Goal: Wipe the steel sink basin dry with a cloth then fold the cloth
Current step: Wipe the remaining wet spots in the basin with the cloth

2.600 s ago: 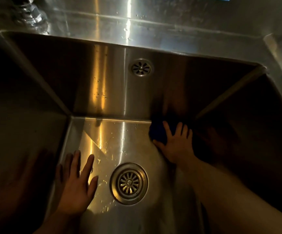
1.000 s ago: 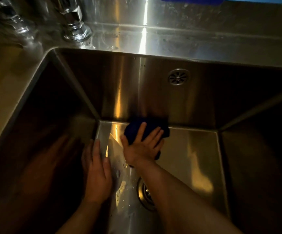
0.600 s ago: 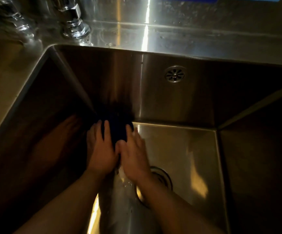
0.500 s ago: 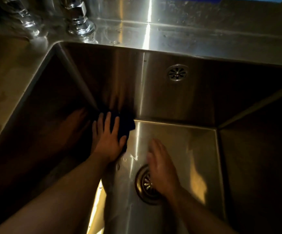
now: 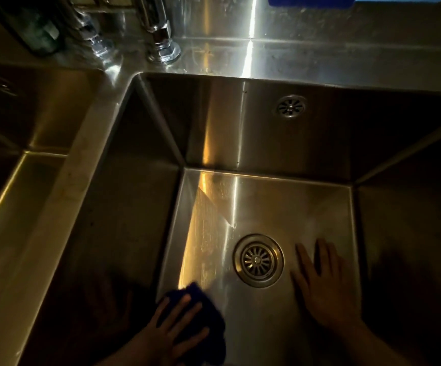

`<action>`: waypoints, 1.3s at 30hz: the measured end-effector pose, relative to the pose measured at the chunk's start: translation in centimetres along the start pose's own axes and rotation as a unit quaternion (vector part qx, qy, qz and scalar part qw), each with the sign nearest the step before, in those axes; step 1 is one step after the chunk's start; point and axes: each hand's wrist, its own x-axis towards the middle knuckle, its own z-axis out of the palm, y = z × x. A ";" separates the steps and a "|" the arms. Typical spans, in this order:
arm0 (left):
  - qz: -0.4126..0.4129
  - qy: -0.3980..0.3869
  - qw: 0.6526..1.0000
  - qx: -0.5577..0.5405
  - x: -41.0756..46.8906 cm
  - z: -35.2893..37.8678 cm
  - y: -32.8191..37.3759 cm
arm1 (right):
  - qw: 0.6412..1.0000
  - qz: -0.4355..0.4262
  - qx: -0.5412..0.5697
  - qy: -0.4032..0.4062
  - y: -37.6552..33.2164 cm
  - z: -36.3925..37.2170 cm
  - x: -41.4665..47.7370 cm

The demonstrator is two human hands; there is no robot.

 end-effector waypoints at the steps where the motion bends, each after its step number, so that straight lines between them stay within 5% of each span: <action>1: 0.022 0.007 0.999 0.045 -0.9 0.8 0.5 | 1.000 0.002 -0.009 -0.005 0.1 0.6 -0.2; 3: 0.032 0.015 0.994 0.106 -1.2 1.4 0.1 | 1.000 0.015 -0.005 0.001 -0.2 1.1 -0.3; 15: -0.047 -0.086 0.995 -0.016 4.6 0.9 -3.0 | 0.995 0.019 0.022 0.092 -0.2 2.5 -0.1; 27: -0.258 -0.146 0.934 -0.198 22.7 -1.8 -14.6 | 0.994 0.008 0.020 0.111 -0.1 2.9 0.3; 34: -0.206 -0.133 0.946 -0.215 16.3 -0.5 -8.4 | 0.996 0.006 0.008 0.086 0.3 3.6 0.4; 39: -0.152 -0.005 0.983 -0.098 4.7 2.3 1.7 | 0.996 0.020 0.011 0.087 0.5 4.1 0.4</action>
